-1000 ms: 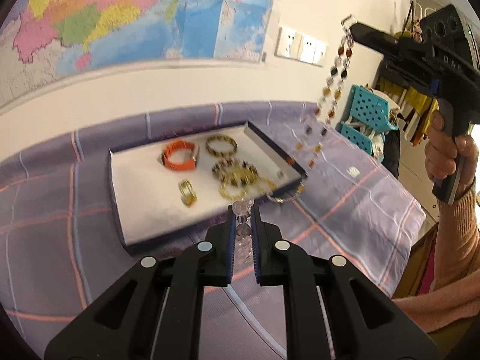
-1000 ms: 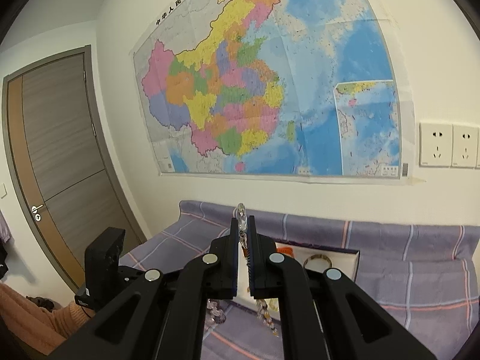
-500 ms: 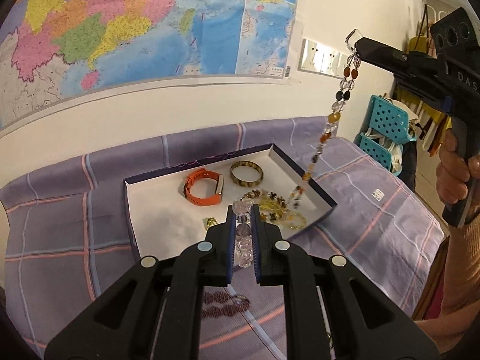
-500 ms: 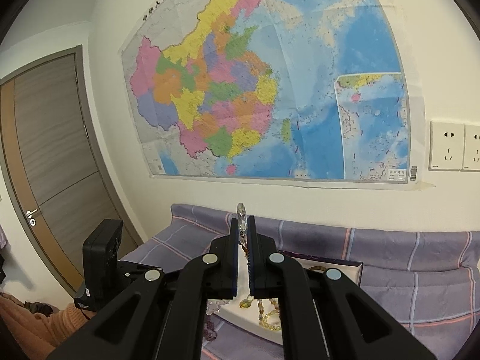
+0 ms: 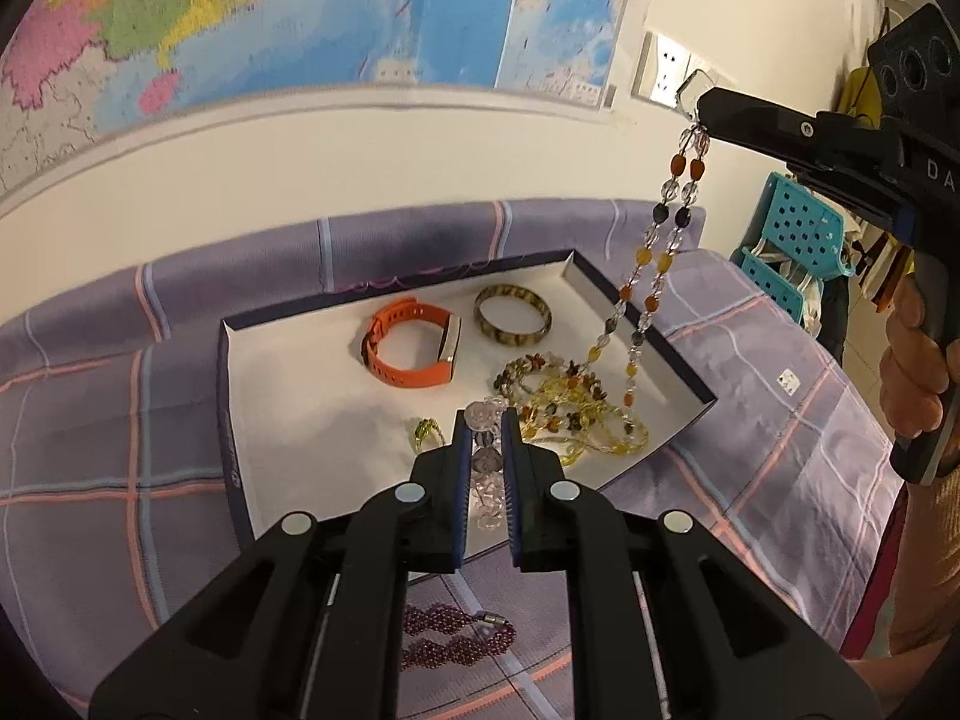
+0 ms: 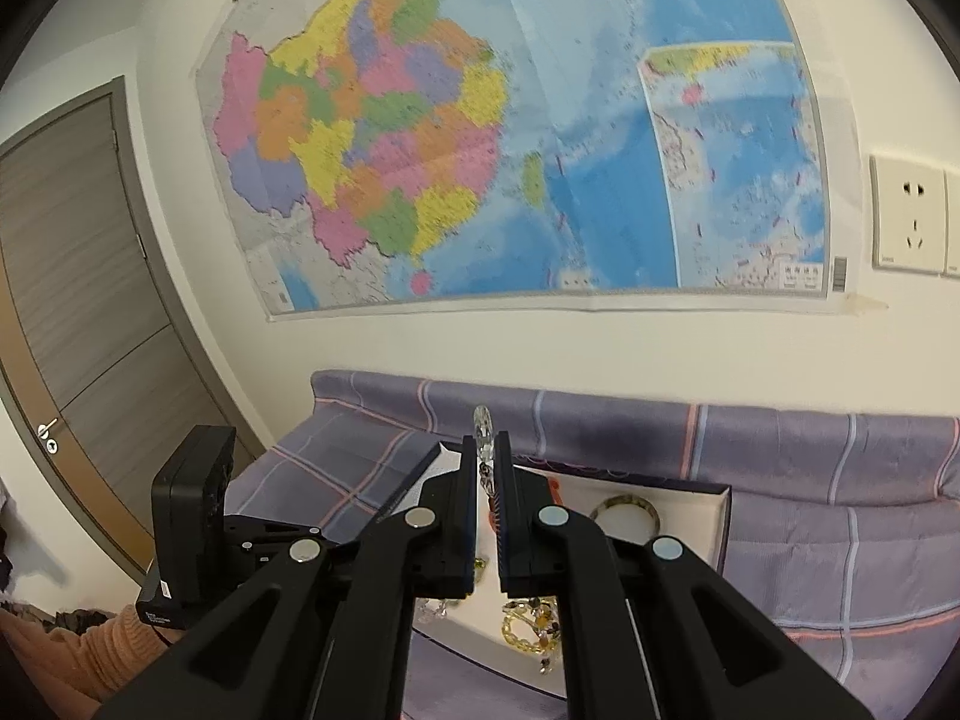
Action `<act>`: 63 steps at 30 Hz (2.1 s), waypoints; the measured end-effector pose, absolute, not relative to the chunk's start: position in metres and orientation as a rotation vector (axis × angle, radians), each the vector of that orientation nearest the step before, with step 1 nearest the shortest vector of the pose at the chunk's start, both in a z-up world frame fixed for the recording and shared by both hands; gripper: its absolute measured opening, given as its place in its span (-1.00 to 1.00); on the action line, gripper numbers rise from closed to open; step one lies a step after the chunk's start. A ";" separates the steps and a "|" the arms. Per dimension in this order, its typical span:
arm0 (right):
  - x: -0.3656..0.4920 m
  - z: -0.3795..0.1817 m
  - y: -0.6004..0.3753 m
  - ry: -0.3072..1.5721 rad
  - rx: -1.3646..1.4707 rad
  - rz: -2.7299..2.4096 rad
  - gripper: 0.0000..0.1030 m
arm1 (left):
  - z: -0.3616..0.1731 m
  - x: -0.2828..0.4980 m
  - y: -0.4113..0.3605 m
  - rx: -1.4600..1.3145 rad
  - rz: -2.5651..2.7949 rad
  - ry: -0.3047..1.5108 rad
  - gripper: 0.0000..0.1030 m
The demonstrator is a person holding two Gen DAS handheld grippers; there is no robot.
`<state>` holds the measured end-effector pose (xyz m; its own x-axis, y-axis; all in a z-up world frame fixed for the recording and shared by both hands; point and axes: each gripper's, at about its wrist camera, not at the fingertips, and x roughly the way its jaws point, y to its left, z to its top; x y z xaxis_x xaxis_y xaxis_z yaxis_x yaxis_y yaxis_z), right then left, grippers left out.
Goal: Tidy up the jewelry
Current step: 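Lower the crystal bracelet into the tray with the left tool while the right tool releases the chain necklace there, then grasp the maroon beaded bracelet with the left tool and lift it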
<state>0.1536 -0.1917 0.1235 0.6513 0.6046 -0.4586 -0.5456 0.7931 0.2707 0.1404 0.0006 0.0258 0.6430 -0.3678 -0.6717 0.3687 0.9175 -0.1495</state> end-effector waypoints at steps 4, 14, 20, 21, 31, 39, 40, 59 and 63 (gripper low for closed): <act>0.162 0.115 -0.194 0.578 0.118 0.644 -0.93 | 0.013 0.148 0.000 0.002 -0.407 0.799 -0.80; 0.183 0.083 -0.195 0.662 0.125 0.628 -0.93 | -0.005 0.166 0.003 -0.020 -0.378 0.853 -0.80; 0.195 0.057 -0.192 0.729 0.127 0.620 -0.93 | -0.016 0.177 0.004 -0.025 -0.337 0.894 -0.80; 0.196 0.054 -0.191 0.738 0.128 0.619 -0.92 | -0.018 0.179 0.004 -0.025 -0.333 0.902 -0.80; 0.205 0.014 -0.186 0.846 0.125 0.601 -0.87 | -0.021 0.180 0.007 -0.019 -0.292 0.896 -0.52; 0.194 0.004 -0.195 0.868 0.135 0.572 -0.53 | 0.001 0.148 0.028 -0.032 -0.256 0.799 -0.24; 0.192 0.004 -0.195 0.866 0.135 0.569 -0.49 | 0.004 0.143 0.032 -0.033 -0.259 0.781 -0.18; 0.092 -0.003 -0.185 0.864 0.054 0.718 -0.03 | -0.025 0.064 0.063 -0.053 -0.260 0.795 0.06; 0.078 -0.015 -0.182 0.890 0.075 0.730 -0.03 | -0.031 0.060 0.059 -0.055 -0.257 0.816 0.06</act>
